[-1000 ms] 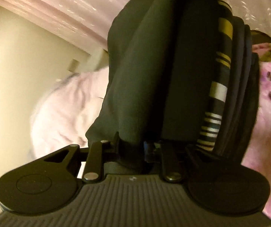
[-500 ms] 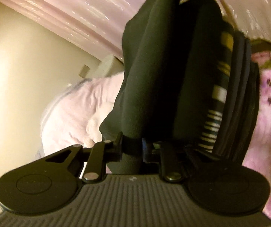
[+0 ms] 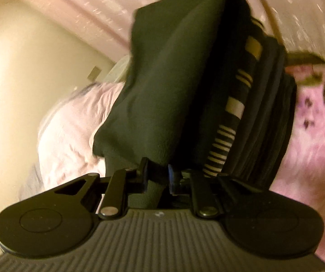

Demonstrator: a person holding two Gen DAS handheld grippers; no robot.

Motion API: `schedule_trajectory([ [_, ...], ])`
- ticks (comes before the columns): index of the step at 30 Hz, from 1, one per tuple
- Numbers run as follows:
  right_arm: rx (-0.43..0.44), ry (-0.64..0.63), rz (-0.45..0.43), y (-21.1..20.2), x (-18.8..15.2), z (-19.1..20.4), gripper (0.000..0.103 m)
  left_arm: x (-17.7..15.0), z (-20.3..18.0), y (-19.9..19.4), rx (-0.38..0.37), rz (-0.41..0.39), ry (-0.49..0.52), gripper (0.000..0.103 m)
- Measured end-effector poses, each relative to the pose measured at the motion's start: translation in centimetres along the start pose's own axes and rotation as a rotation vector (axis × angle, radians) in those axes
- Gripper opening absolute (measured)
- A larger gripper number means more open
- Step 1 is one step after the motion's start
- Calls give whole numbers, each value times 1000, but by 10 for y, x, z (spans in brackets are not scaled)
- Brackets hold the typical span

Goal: Fold clothes
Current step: 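Lower the green shirt onto the stack top with both grippers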

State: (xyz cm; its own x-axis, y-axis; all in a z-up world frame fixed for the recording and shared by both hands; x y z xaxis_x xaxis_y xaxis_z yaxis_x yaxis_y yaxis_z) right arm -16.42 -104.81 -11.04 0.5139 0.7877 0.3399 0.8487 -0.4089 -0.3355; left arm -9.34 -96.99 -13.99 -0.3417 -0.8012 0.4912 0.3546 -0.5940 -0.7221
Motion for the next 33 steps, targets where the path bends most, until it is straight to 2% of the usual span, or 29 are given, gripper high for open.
schedule_trajectory([
  [1,4,-6,-9,0,-1,3,14,-1,-3,1,-7,-4,-30,13],
  [3,8,-51,-14,2,-5,16,15,-2,-16,11,2,26,27,13],
  [8,8,13,4,-2,-2,4,15,1,-5,-4,-5,22,3,13],
  [9,2,4,1,-3,-5,7,15,0,-4,-10,-18,18,-24,13],
  [11,-13,31,-2,-5,-8,9,15,-7,9,-28,-64,-22,-170,12],
  [13,-27,63,-7,-5,-9,14,15,-7,20,-46,-76,-71,-291,11],
  [15,-40,82,-7,-8,-10,19,15,0,29,-56,-65,-112,-317,11],
  [19,-63,110,7,-7,-9,27,15,22,53,-30,-85,-132,-364,12],
  [21,-59,116,11,-6,-6,24,16,27,63,-5,-155,-105,-455,12],
  [23,-51,110,8,-7,-5,18,16,23,60,11,-208,-67,-507,7],
  [25,-28,92,6,-7,-1,15,25,20,61,14,-187,-67,-498,4],
  [26,-27,94,4,-11,1,12,33,19,62,15,-183,-65,-505,1],
  [29,0,201,26,-30,7,-5,36,14,67,15,-187,-61,-529,0],
  [31,47,339,18,-39,17,-20,36,12,69,15,-190,-66,-534,0],
  [33,76,474,24,-31,27,-37,36,10,70,8,-196,-71,-544,0],
])
Point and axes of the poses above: each gripper's, at about its wrist camera, not at the fingertips, and y roughly the way its jaws point, z to its left, x to its top, the point moved 6 cm from there along y, roughly the way its jaws point, and after that the axes turned 15 degrees about -x, right-handed, at the moved point
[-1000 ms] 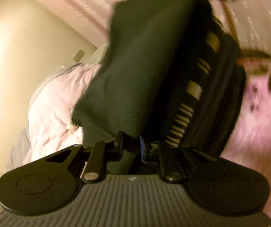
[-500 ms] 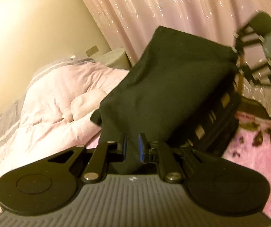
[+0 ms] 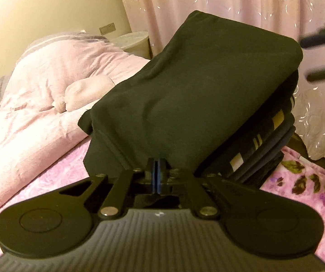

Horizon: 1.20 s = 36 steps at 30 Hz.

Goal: Fold clothes
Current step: 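Lower the green shirt onto the stack top with both grippers, then open both grippers and withdraw them from the stack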

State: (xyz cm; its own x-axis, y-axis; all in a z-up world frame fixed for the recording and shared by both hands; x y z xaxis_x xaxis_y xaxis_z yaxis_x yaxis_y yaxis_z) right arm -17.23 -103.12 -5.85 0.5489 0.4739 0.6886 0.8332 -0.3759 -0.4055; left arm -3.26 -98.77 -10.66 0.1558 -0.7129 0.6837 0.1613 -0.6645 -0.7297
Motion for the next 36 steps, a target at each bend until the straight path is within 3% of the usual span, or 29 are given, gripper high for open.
schedule_trajectory([
  [3,26,207,62,35,11,-24,36,-3,-2,2,7,-4,-7,0],
  [6,79,304,168,74,-11,-32,36,-6,-1,3,-7,-7,-34,0],
  [11,95,367,160,57,-47,-29,36,-24,-19,-5,-37,-28,-71,0],
  [14,112,377,153,57,-55,-24,36,-30,-24,1,-25,-17,-51,0],
  [19,108,357,165,62,-31,-40,36,-14,-8,-4,-15,2,-63,0],
  [21,102,319,179,63,-24,-37,45,-12,-7,-6,-6,14,-46,0],
  [25,64,281,202,63,-12,-31,46,-11,-8,-9,15,18,-31,1],
  [27,63,289,205,61,-10,-32,46,-10,-7,-13,21,11,-36,5],
  [29,51,290,204,59,-7,-34,47,-8,-4,-20,32,-4,-46,17],
  [33,35,294,195,46,-4,-36,48,-11,-7,-34,28,-17,-48,23],
  [34,33,293,194,43,-2,-36,51,-13,-9,-38,29,-19,-49,23],
  [36,29,291,189,35,-1,-35,69,-19,-14,-47,26,-26,-56,23],
])
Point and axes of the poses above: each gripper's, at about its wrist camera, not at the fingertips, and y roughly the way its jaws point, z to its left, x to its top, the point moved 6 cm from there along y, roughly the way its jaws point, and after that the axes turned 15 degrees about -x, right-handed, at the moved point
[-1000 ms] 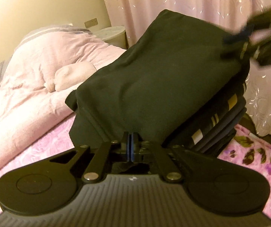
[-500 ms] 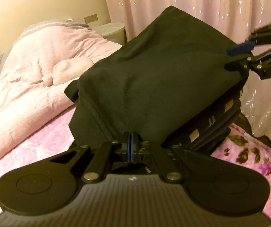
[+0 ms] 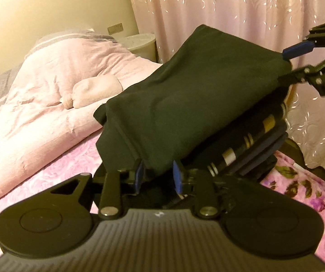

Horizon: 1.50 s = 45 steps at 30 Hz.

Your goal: Fold clothes

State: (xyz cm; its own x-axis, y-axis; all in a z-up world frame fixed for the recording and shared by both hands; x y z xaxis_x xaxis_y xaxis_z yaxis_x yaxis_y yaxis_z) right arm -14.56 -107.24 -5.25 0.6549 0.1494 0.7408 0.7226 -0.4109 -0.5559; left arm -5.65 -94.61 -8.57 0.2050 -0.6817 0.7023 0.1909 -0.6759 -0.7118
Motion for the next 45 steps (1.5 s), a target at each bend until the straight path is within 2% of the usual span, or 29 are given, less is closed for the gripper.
schedule_trajectory([
  [3,2,2,-2,-15,-6,5,69,-12,-8,-15,-4,-9,-25,25],
  [6,14,38,21,-32,-21,12,69,-30,-18,-33,-7,-23,-77,32],
  [9,35,92,78,-52,-47,23,69,-54,-31,-50,-4,-14,-135,48],
  [11,52,164,135,-67,-66,30,72,-71,-40,-60,10,8,-182,66],
  [13,46,233,196,-80,-82,37,81,-90,-49,-69,21,29,-226,75],
  [14,39,264,219,-87,-89,40,81,-98,-53,-75,28,36,-250,82],
  [17,13,333,263,-107,-101,47,81,-116,-65,-92,41,22,-303,94],
  [19,-19,363,279,-121,-104,50,85,-124,-70,-107,36,-18,-346,95],
  [20,-33,375,280,-127,-103,51,93,-126,-73,-115,28,-41,-364,96],
  [21,-45,391,275,-136,-102,52,96,-129,-75,-123,27,-57,-373,97],
  [27,-75,439,235,-182,-91,66,96,-134,-90,-163,-22,-100,-331,97],
  [30,-117,430,238,-199,-88,78,96,-135,-100,-183,-40,-123,-282,97],
  [36,-170,464,231,-238,-97,99,97,-149,-110,-205,-81,-116,-266,97],
  [43,-206,468,278,-271,-118,108,97,-161,-128,-212,-78,-73,-312,97],
  [45,-206,474,274,-273,-119,106,97,-161,-133,-214,-48,-65,-308,97],
])
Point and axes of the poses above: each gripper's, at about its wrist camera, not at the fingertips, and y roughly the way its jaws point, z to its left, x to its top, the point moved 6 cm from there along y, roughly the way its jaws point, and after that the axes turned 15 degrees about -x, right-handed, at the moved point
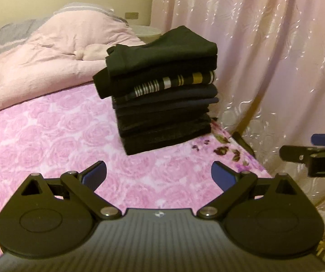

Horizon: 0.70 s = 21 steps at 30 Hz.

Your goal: Fold clothes

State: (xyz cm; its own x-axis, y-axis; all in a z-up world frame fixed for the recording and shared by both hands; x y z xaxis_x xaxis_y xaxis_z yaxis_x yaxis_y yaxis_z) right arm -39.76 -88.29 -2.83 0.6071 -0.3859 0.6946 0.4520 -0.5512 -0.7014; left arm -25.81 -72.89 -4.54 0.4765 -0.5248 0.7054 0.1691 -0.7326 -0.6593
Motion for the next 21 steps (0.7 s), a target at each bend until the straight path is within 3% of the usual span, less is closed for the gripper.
schedule_trajectory([
  [7,23,-44,-11,3,7,-8,97,2,-6,0,91,11,-62,96],
  [21,82,-56,-16,8,12,-33,97,9,-29,7,137,12,-99,96],
])
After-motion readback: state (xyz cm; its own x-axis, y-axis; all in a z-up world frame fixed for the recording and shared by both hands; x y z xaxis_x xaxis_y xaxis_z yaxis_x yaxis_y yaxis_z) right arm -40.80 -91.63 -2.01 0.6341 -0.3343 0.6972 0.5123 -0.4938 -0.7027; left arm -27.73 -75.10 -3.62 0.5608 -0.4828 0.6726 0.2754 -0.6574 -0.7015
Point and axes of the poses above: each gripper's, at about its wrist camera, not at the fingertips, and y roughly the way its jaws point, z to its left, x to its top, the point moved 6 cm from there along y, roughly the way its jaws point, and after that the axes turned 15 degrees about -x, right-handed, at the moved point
